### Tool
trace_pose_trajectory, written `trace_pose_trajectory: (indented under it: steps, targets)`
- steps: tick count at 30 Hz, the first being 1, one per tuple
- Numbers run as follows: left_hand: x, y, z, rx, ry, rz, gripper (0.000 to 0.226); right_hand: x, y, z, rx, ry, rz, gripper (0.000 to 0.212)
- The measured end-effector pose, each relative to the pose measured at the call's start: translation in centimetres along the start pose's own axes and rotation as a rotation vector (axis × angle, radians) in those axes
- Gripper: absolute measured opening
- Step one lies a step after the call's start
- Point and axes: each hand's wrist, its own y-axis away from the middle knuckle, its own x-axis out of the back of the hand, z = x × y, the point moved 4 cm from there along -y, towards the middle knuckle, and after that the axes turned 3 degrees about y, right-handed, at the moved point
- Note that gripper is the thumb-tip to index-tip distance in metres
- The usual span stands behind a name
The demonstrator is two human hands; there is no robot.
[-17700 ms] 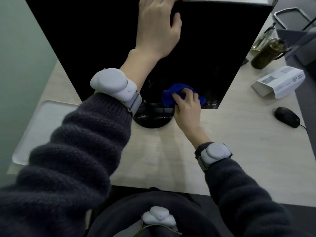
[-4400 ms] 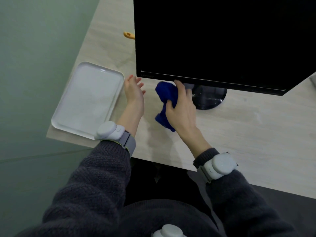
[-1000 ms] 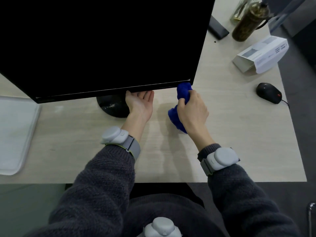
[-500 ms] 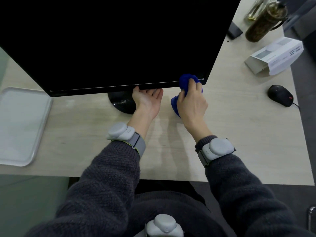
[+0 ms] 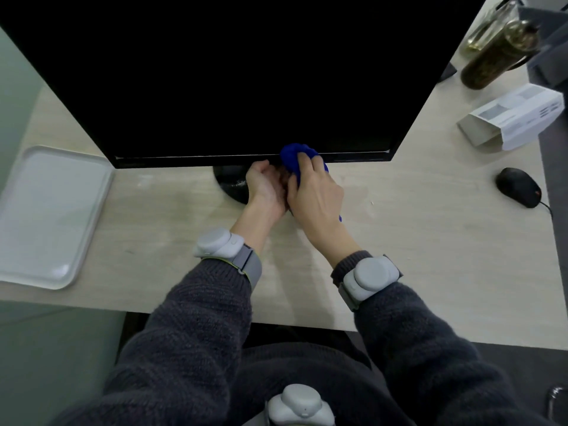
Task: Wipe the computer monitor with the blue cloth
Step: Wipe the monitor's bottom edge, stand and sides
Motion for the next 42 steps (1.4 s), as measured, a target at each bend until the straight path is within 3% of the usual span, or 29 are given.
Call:
trace_pose_trajectory:
  steps: [4, 12, 23, 27, 32, 36, 42]
  targets:
    - [2.1, -0.5, 3.7, -0.23, 0.208, 0.161, 0.025, 0.1, 0.2, -0.7, -0.013, -0.011, 0.007, 0.037]
    - [4.1, 0.9, 5.0, -0.089, 0.037, 0.142, 0.025, -1.0, 0.3, -6.2, 0.091, 0.002, -0.012, 0.037]
    - [10.1, 2.1, 11.8, -0.26, 0.076, 0.287, 0.025, -3.6, 2.1, -13.8, 0.227, -0.126, -0.11, 0.037]
    - [10.6, 2.0, 12.9, -0.306, 0.018, 0.272, 0.03, -3.5, 3.0, -9.7, 0.042, -0.304, -0.09, 0.037]
    - [11.0, 1.3, 14.5, -0.318, 0.057, 0.309, 0.031, -4.1, 2.6, -1.8, -0.428, -0.384, 0.07, 0.034]
    - [12.1, 1.2, 15.0, -0.332, 0.029, 0.24, 0.039, -7.0, 1.7, -0.6, -0.433, -0.093, -0.065, 0.054]
    - [12.1, 1.1, 15.8, -0.278, -0.075, 0.191, 0.047, -9.3, 1.6, -1.8, -0.431, 0.1, -0.173, 0.051]
